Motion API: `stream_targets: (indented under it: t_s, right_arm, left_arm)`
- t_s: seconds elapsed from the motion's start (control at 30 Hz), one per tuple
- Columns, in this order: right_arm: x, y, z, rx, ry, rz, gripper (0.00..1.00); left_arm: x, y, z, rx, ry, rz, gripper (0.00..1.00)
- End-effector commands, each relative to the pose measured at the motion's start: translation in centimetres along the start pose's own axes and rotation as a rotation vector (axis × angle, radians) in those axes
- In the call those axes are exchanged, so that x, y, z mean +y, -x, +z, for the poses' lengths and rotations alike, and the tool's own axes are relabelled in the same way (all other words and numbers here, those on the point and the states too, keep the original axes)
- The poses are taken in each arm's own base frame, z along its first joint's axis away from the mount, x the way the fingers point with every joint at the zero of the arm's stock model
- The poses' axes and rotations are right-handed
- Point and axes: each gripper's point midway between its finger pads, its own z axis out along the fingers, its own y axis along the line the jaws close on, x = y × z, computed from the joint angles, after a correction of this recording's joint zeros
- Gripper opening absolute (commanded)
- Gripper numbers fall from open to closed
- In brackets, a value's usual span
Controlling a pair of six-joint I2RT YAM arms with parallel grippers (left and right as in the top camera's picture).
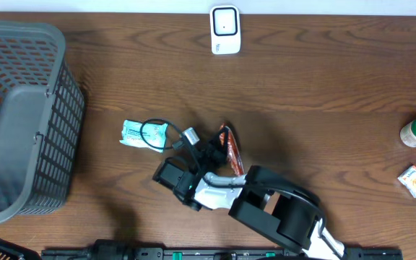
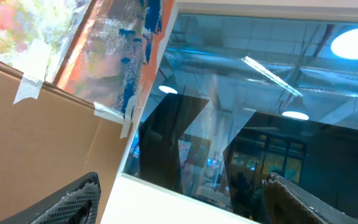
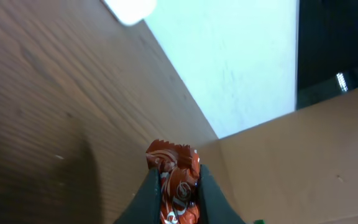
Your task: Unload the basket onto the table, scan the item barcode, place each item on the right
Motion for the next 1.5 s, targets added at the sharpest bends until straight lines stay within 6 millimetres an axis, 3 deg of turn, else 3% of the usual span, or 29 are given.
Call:
stream_targets:
  t_s: [0.0,0.33,0.5,0.67,0.77,0.83,0.97,1.07,1.23,1.47]
  right_arm:
    - [0.3,0.5,-0.9,-0.022,0.012,-0.005,0.21]
    - [4.0,2.3,-6.1,-0.123,0.228,0.034,0.43]
    - [4.7,3.2,-8.8,-0.178,0.279,0.064,0.63]
    - [4.8,3.3,-9.4,-0.189,0.285,0.063,0.89]
    - [4.6,3.4,-9.2,-0.186,0.284,0.066,0.95]
    - [4.4,3.5,-8.8,-0.179,0.28,0.074,0.78]
    - [3.4,3.5,-6.6,-0.135,0.25,0.09,0.26]
    - [2.3,3.2,-3.7,-0.08,0.211,0.103,0.05]
    - [-2.1,4.4,1.7,0.015,0.168,0.246,0.01]
    - [-7.6,8.1,7.3,0.07,0.405,0.564,0.14]
  left_arm:
    - [0.2,0.4,-0.2,-0.014,0.009,0.013,0.84]
    - [0.2,0.4,-0.3,-0.013,0.009,0.013,0.84]
    - [0.2,0.3,-0.3,-0.011,0.009,0.014,0.84]
    - [0.2,0.3,-0.3,-0.011,0.009,0.015,0.84]
    - [0.2,0.3,-0.2,-0.011,0.009,0.015,0.84]
    - [0.2,0.3,-0.2,-0.01,0.009,0.015,0.84]
    - [0.2,0.3,-0.2,-0.01,0.009,0.015,0.84]
    - [0.2,0.1,-0.2,-0.004,0.009,0.018,0.84]
    - [0.2,0.0,-0.2,0.001,0.01,0.02,0.84]
    - [0.2,-0.1,-0.2,0.006,0.01,0.022,0.84]
